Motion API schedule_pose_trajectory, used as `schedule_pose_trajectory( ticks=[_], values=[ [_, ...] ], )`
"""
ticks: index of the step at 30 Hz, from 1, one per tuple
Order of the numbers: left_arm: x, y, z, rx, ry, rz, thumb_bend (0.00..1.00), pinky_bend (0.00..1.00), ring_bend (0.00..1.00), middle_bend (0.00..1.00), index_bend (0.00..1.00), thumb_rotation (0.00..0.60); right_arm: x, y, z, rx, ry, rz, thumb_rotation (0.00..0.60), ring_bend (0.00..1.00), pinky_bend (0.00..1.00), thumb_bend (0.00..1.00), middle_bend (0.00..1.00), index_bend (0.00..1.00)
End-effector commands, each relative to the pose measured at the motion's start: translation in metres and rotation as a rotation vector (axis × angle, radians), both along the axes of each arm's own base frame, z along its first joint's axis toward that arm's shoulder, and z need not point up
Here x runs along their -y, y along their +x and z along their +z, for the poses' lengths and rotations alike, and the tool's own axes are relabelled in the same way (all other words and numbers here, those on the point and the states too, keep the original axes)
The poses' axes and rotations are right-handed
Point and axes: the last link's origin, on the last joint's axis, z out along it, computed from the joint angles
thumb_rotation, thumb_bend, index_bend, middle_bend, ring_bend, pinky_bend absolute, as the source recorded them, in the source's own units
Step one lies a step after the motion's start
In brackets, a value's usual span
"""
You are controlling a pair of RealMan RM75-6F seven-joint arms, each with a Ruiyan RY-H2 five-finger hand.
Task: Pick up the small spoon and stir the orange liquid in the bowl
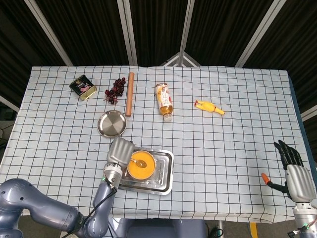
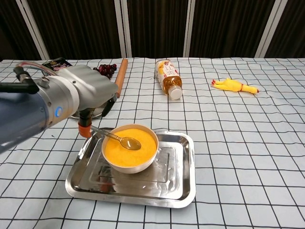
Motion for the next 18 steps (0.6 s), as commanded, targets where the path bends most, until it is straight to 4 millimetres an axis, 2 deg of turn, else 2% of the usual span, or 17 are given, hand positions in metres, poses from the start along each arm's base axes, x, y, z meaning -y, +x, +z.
schedule_pose_trajectory(
  ticks=[1,6,11,14,16,18],
  values=[
    [0.0,-0.01,0.019,0.048,0.031,0.007,0.23,0.97,0.89,0.94,0.4,0.6,0.0,0.0,0.0,-0.002,0.0,-0.002,0.6,0.0,0.0,0.32,0.0,0.0],
    [0.004,-0.038,0.055,0.127,0.108,0.007,0.23,0.94,0.87,0.91,0.4,0.6,0.0,-0.001,0.001,-0.005,-0.003,-0.007,0.6,0.0,0.0,0.32,0.0,0.0],
    [0.018,-0.089,0.092,0.206,0.193,0.015,0.22,0.86,0.79,0.82,0.38,0.6,0.0,-0.002,0.0,-0.016,0.001,-0.009,0.6,0.0,0.0,0.32,0.0,0.0],
    [0.031,-0.12,0.107,0.255,0.237,0.018,0.22,0.77,0.66,0.65,0.31,0.6,0.0,-0.001,-0.002,-0.026,0.003,-0.004,0.6,0.0,0.0,0.32,0.0,0.0],
    [0.04,-0.137,0.113,0.287,0.259,0.017,0.19,0.65,0.54,0.5,0.22,0.6,0.0,0.0,-0.003,-0.031,0.005,-0.003,0.6,0.0,0.0,0.32,0.0,0.0],
    [0.049,-0.152,0.115,0.308,0.272,0.017,0.17,0.61,0.51,0.47,0.18,0.6,0.0,0.0,-0.004,-0.034,0.008,-0.002,0.6,0.0,0.0,0.32,0.0,0.0]
  ],
)
